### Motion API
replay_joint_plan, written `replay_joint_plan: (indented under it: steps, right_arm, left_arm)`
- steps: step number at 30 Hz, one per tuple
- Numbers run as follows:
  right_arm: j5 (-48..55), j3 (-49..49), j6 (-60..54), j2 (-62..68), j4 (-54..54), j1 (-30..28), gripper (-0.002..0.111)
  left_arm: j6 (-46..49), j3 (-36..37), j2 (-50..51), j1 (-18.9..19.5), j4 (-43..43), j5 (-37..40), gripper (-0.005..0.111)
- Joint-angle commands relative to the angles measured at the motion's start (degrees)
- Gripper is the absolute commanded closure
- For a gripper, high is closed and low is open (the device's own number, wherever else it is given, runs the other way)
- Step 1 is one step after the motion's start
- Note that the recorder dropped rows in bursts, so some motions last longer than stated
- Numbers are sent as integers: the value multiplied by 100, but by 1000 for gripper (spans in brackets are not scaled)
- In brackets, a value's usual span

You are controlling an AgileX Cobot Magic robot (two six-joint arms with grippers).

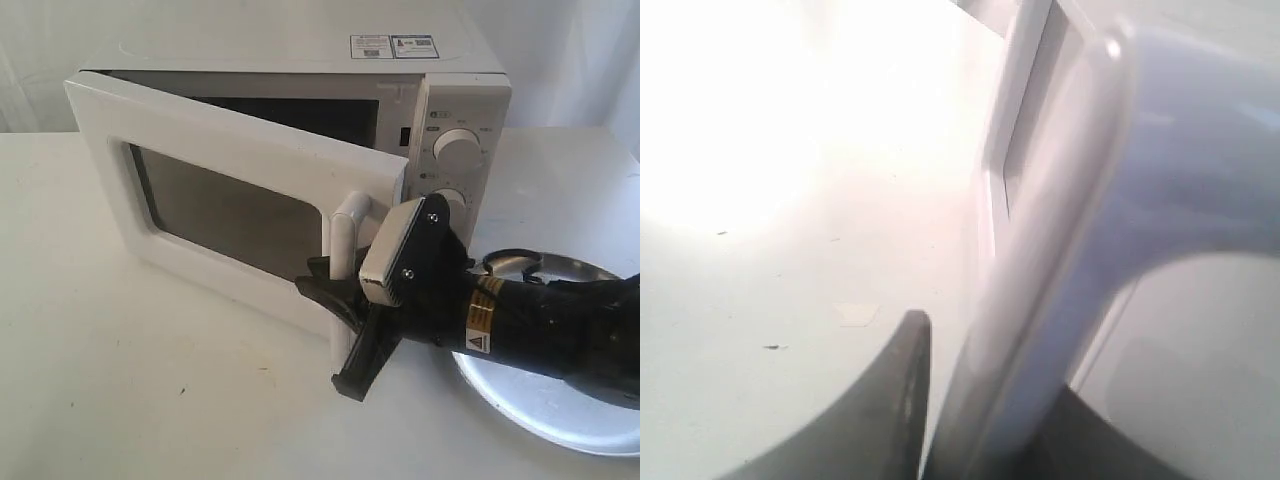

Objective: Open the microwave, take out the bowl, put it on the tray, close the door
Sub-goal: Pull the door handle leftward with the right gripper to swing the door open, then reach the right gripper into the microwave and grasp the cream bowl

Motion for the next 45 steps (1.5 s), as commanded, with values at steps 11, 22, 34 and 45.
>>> replay_joint_plan:
  steps: [11,22,34,45]
  right_arm:
    - [-1698,-135,696,-1035,-2537,457,59]
    - [-1398,-127,2491,-2515,-3721,457,63]
    - [2406,-137,3369,-3696,-2218,457,97]
    - [505,-1040,-1428,-42,1245,457,55]
  left_arm:
    - [-18,12,-19,-23,-22,-3,107]
    - [-18,12,-19,-23,-22,-3,107]
    - [-18,12,-19,-23,-22,-3,107]
    - [-18,12,-19,-23,-22,-3,107]
